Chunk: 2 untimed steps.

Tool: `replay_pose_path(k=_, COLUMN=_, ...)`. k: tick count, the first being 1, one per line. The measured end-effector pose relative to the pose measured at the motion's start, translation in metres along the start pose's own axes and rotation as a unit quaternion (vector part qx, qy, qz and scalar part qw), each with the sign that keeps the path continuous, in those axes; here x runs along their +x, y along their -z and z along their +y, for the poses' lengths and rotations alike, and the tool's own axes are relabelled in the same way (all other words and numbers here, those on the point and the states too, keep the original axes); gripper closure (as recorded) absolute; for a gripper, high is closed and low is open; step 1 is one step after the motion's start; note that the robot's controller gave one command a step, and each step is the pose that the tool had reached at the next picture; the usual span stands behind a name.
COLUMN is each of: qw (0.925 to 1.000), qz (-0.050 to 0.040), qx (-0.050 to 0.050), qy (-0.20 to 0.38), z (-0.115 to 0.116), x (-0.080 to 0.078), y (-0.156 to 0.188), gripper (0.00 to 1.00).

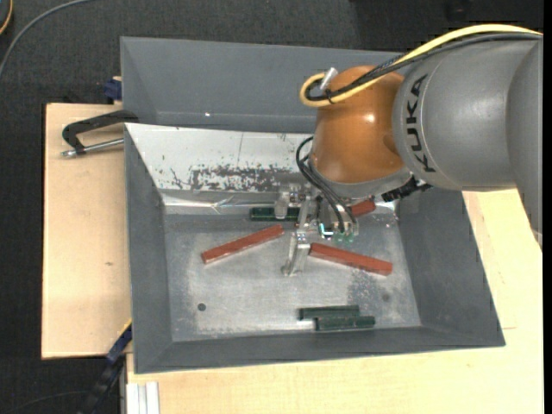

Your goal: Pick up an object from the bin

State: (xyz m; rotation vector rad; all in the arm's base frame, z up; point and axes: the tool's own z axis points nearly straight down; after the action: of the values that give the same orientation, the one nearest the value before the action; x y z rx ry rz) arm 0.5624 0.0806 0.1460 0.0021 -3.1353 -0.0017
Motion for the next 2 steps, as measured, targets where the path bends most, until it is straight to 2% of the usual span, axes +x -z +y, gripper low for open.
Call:
replay_pose_path(k=1, qw=0.9999, qz=-0.0073, qx=-0.001, qy=0.012, z=0.0291, x=-0.0279, y=-0.0766, gripper=0.00)
replay_pose_path(k=2, qw=0.9999, qz=-0.0088, qx=-0.001, qy=0.011, z=0.0284, x=-0.0286, y=-0.0727, gripper=1.00)
